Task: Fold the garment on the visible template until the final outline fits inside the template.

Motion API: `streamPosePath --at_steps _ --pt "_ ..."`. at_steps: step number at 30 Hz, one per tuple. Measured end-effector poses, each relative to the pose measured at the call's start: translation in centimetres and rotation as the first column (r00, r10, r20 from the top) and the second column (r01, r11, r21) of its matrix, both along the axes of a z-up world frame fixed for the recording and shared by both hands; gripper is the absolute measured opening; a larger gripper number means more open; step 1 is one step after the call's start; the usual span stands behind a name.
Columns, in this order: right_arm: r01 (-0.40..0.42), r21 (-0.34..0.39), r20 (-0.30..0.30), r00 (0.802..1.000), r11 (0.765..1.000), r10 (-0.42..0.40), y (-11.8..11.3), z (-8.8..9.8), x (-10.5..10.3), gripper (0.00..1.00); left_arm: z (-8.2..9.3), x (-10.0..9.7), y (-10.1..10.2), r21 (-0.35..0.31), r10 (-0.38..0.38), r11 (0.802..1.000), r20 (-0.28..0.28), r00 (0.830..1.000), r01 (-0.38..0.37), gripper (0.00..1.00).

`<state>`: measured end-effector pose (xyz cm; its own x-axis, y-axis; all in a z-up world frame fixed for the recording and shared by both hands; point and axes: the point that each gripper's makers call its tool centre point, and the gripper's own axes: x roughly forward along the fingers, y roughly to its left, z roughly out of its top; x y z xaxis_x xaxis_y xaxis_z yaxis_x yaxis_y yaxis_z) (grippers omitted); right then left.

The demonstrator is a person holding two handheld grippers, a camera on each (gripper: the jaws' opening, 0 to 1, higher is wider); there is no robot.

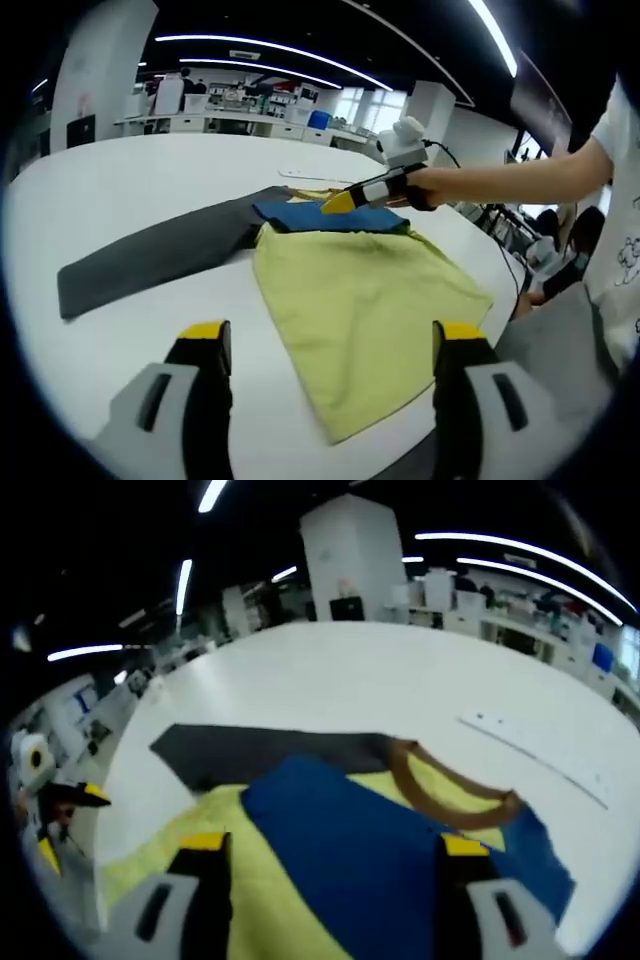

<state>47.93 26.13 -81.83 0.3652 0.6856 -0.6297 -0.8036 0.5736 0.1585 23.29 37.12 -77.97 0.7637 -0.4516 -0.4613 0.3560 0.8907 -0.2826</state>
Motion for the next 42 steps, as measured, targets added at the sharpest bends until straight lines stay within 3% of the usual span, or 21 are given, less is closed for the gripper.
streamPosePath --at_steps 16,24,31,37,42 --pt "0.126 -0.015 0.035 0.991 0.992 -0.125 -8.7 1.6 -0.6 0.76 0.1 -0.1 0.1 -0.005 -0.003 1.0 0.006 1.0 0.003 0.8" --pt "0.198 -0.018 0.03 0.98 0.98 -0.197 -13.6 1.5 -0.9 0.72 0.1 -0.3 -0.1 -0.006 -0.016 1.0 0.002 1.0 0.016 0.8" --pt "0.234 -0.041 0.019 0.972 0.971 -0.233 -15.8 0.7 -2.2 0.68 0.0 -0.4 -0.2 -0.01 -0.018 1.0 0.001 1.0 0.018 0.8" --pt "0.243 -0.07 0.019 0.97 0.968 -0.242 -17.1 -0.3 -2.5 0.58 0.0 -0.4 -0.4 -0.01 -0.019 1.0 -0.001 1.0 0.019 0.8" --pt "0.26 -0.098 0.04 0.965 0.961 -0.258 -17.7 -0.8 -2.6 0.36 -0.1 -0.4 -0.4 -0.01 -0.019 1.0 -0.004 1.0 0.019 0.8"
